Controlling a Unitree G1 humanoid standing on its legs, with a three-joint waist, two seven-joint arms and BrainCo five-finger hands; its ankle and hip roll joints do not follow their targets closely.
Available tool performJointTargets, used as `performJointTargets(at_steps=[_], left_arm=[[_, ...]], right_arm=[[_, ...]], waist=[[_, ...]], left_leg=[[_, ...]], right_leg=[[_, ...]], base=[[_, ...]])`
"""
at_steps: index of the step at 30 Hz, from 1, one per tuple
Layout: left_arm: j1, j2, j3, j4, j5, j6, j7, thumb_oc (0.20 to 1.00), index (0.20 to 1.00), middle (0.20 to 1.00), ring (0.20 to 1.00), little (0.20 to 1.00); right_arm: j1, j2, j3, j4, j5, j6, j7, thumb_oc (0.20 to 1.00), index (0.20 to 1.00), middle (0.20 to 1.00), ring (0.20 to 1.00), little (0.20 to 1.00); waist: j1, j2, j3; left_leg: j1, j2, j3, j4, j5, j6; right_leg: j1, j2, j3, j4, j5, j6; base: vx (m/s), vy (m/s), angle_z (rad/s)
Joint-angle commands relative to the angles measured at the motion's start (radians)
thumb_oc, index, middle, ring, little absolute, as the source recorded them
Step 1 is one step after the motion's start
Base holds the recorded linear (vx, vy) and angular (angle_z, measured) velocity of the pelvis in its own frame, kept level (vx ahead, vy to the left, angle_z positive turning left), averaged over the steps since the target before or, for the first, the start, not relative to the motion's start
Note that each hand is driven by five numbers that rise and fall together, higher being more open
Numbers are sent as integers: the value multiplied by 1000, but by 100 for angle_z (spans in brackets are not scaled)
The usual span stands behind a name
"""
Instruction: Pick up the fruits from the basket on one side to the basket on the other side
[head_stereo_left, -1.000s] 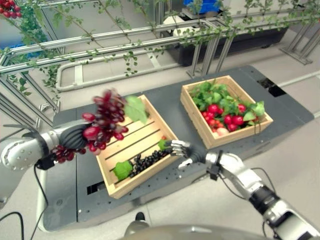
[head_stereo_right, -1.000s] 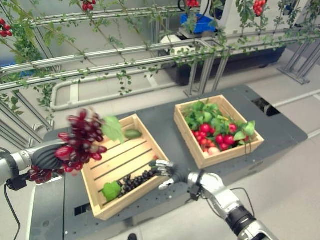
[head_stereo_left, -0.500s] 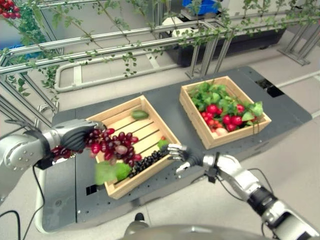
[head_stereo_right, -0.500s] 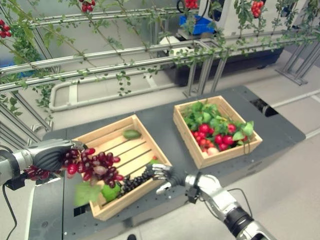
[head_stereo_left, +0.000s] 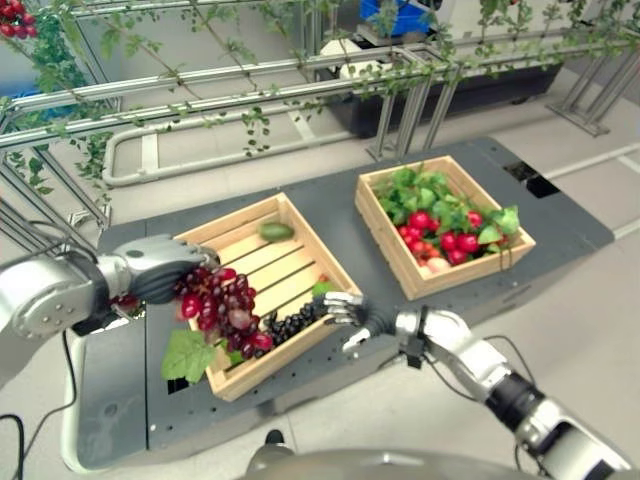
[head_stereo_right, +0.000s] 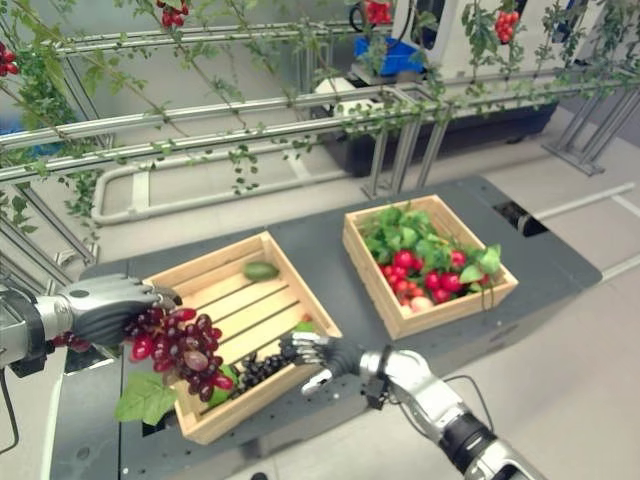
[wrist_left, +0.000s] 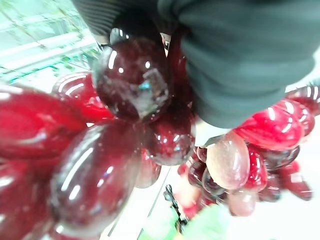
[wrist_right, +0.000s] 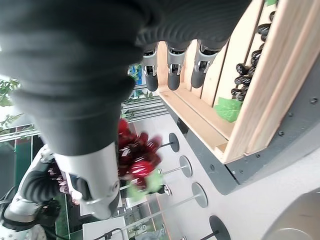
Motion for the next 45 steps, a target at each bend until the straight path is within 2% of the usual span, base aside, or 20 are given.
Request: performJointTargets(at_steps=[1,3,5,7,8,12,14,18,22,25,30,35,45], left_arm=[[-62,40,34,-38,-55,18,1,200,200,200,200,200],[-81,30,44,-34,-89,37,3,200,200,200,200,200],[-110,-30,102,34,-175,81,70,200,200,200,200,200],[-105,-41,125,32,-203,88,72,200,200,200,200,200],[-107,-72,153,51,-275,110,97,200,200,200,200,200],[-120,-76,159,30,-282,109,102,200,200,200,200,200],[-161,-96,126,32,-299,106,129,200,200,200,200,200],[-224,-84,77,31,-315,113,118,200,200,200,200,200],[-294,-45,35,9,-316,113,94,200,200,200,200,200],[-417,-37,-70,18,-318,114,92,200,200,200,200,200],[-559,-44,-191,25,-323,122,83,200,200,200,200,200],[-604,-68,-261,20,-297,131,39,200,200,200,200,200],[-590,-116,-286,-6,-300,151,-12,200,200,200,200,200]], right_arm=[[-52,12,22,-21,8,-31,9,1000,1000,1000,1000,1000],[-50,12,20,-20,14,-28,10,1000,1000,1000,1000,1000],[-33,8,-5,-15,34,-34,7,1000,1000,1000,1000,1000],[-27,7,-14,-12,38,-34,6,1000,1000,1000,1000,1000],[-20,2,-29,-1,35,-41,0,1000,1000,1000,1000,1000],[-26,4,-34,-10,48,-34,5,1000,1000,1000,1000,1000],[-60,15,-19,-51,108,-4,23,1000,1000,1000,1000,1000],[-100,25,0,-78,184,43,42,1000,1000,1000,1000,1000],[-178,23,48,-72,166,74,71,1000,1000,1000,1000,1000],[-252,22,87,-67,167,87,75,1000,1000,1000,1000,1000],[-360,-16,114,-123,115,84,88,1000,1000,1000,1000,1000],[-445,-38,131,-156,51,79,102,1000,1000,1000,1000,1000],[-462,-7,113,-117,56,78,85,1000,1000,1000,1000,1000]], waist=[[-10,-12,-61],[-11,-14,-61],[-4,-22,-66],[-2,-24,-66],[3,-27,-70],[6,-32,-72],[1,-38,-75],[7,-43,-78],[8,-52,-82],[6,-57,-83],[3,-63,-87],[3,-65,-86],[3,-65,-84]], left_leg=[[-21,-38,6,53,-87,34],[-20,-38,6,53,-87,34],[-20,-37,5,53,-85,33],[-19,-38,5,52,-84,32],[-20,-39,4,52,-83,32],[-17,-39,2,51,-83,31],[-17,-38,3,51,-84,31],[-16,-38,5,52,-85,33],[-13,-37,7,51,-87,33],[-11,-37,7,50,-87,33],[-11,-37,6,51,-90,34],[-8,-37,8,54,-95,37],[-5,-37,12,53,-97,39]], right_leg=[[12,-44,-7,44,-83,60],[13,-43,-8,43,-83,60],[16,-42,-13,42,-83,59],[17,-41,-14,41,-82,60],[17,-41,-16,41,-81,60],[19,-40,-16,40,-80,60],[19,-38,-14,40,-80,60],[20,-37,-11,39,-79,60],[19,-34,-10,39,-79,60],[20,-33,-8,39,-79,59],[20,-31,-3,39,-78,59],[21,-31,2,39,-78,58],[20,-32,8,37,-77,57]], base=[[0,0,0],[0,0,0],[0,0,0],[0,0,0],[0,0,0],[0,0,0],[0,0,0],[0,0,0],[0,0,0],[0,0,0],[0,0,0],[0,0,0],[0,0,0]])
